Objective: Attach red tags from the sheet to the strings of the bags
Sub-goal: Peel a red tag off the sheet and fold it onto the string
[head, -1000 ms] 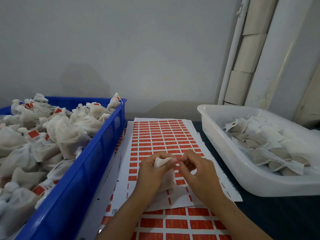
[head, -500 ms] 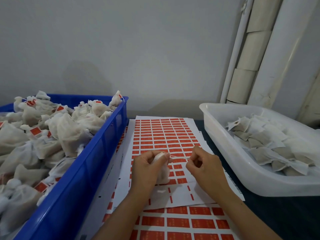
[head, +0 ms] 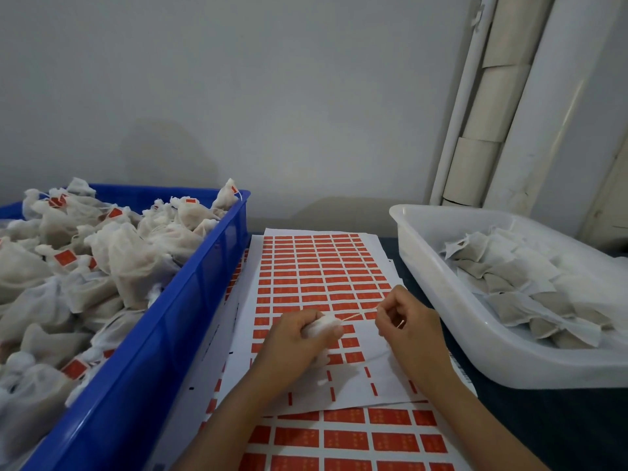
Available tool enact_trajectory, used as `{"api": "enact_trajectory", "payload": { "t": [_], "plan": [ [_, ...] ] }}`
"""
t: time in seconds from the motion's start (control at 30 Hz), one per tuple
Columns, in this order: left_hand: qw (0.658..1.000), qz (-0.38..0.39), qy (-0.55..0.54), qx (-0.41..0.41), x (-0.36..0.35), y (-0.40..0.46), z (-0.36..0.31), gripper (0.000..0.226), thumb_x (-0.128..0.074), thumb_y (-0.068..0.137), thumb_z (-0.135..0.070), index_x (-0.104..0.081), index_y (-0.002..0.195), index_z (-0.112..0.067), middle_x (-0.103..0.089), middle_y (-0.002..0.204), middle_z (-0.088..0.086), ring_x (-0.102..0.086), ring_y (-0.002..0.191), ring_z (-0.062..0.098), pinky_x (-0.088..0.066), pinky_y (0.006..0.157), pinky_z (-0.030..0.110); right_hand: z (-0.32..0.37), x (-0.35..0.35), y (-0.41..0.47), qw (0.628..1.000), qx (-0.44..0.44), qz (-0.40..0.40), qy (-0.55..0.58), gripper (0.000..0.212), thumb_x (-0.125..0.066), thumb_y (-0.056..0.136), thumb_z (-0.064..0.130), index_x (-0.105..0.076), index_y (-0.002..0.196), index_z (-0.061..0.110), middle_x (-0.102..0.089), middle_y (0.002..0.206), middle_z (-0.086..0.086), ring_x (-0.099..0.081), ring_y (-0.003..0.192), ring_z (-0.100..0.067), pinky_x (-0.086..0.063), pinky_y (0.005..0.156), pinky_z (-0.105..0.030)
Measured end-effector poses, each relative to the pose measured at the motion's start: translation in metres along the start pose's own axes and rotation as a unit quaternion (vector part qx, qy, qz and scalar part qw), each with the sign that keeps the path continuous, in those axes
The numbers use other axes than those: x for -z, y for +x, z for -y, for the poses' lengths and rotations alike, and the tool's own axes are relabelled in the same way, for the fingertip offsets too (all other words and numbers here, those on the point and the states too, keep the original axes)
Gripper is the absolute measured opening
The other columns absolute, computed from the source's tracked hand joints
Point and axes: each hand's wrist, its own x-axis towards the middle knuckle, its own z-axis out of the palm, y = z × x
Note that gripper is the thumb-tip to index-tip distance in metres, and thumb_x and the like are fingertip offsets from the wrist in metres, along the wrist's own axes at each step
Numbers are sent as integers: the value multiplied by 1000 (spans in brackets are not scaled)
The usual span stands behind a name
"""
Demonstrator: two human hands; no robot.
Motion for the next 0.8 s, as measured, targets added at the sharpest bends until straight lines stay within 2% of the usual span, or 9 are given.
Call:
{"api": "enact_trajectory", "payload": {
  "t": [0.13, 0.23, 0.33, 0.4, 0.47, 0.57, 0.63, 0.73, 0.8],
  "plan": [
    [993, -23, -109, 47, 6, -2, -8, 22, -61, 80, -46, -68, 70, -28, -67, 70, -17, -63, 76, 11, -48, 59, 14, -1, -1, 0, 1000, 8, 10, -21, 23, -60, 87, 22, -47, 71, 32, -56, 70, 22, -58, 69, 7, -43, 60, -7],
    [970, -27, -235, 62, 8, -4, -11, 27, -60, 70, -52, -73, 70, -28, -70, 80, -10, -63, 87, 19, -51, 77, 31, 2, -5, -5, 995, 37, 65, -59, 22, -58, 89, 26, -46, 72, 35, -56, 70, 23, -58, 72, 5, -43, 63, -6],
    [945, -22, -318, 76, 11, -3, -11, 29, -62, 64, -52, -75, 79, -31, -71, 88, -9, -62, 96, 20, -49, 87, 37, 5, -11, -10, 984, 70, 127, -102, 19, -51, 92, 34, -43, 75, 40, -49, 73, 30, -55, 72, 5, -38, 65, -2],
    [942, -21, -327, 71, 12, -3, -10, 28, -60, 66, -53, -74, 85, -37, -70, 90, -16, -61, 98, 16, -48, 87, 35, 7, -12, -10, 977, 90, 152, -121, 13, -47, 93, 35, -43, 82, 41, -47, 78, 32, -52, 71, 5, -35, 67, 0],
    [947, -21, -314, 59, 10, -4, -10, 30, -58, 68, -54, -74, 86, -35, -68, 90, -23, -58, 98, 13, -46, 83, 32, 9, -12, -10, 971, 111, 166, -130, 7, -47, 94, 32, -51, 89, 35, -54, 87, 26, -49, 72, 7, -34, 69, 2],
    [948, -14, -314, 58, 6, -5, -11, 33, -59, 67, -50, -75, 83, -26, -68, 89, -25, -58, 96, 11, -44, 75, 27, 12, -11, -11, 965, 143, 176, -135, 11, -50, 93, 25, -60, 97, 27, -63, 100, 15, -47, 73, 10, -31, 73, 6],
    [952, -8, -301, 55, 5, -5, -12, 30, -58, 69, -51, -75, 85, -33, -68, 90, -26, -59, 95, 10, -44, 74, 24, 15, -9, -12, 963, 151, 181, -128, 14, -52, 92, 23, -62, 102, 25, -64, 105, 13, -49, 80, 6, -29, 76, 6],
    [973, -13, -232, 5, 5, -6, -13, 30, -53, 71, -53, -72, 89, -39, -67, 86, -29, -61, 87, -4, -45, 58, 6, 20, -7, -13, 961, 154, 197, -119, 18, -54, 91, 20, -63, 107, 22, -64, 109, 9, -57, 92, -2, -32, 85, 2],
    [982, -18, -184, -34, 3, -6, -12, 26, -53, 75, -50, -70, 91, -37, -68, 83, -24, -59, 83, -12, -42, 55, 0, 24, -5, -14, 962, 169, 193, -97, 17, -56, 90, 17, -65, 104, 18, -67, 105, 6, -60, 90, -4, -39, 85, -3]
  ]
}}
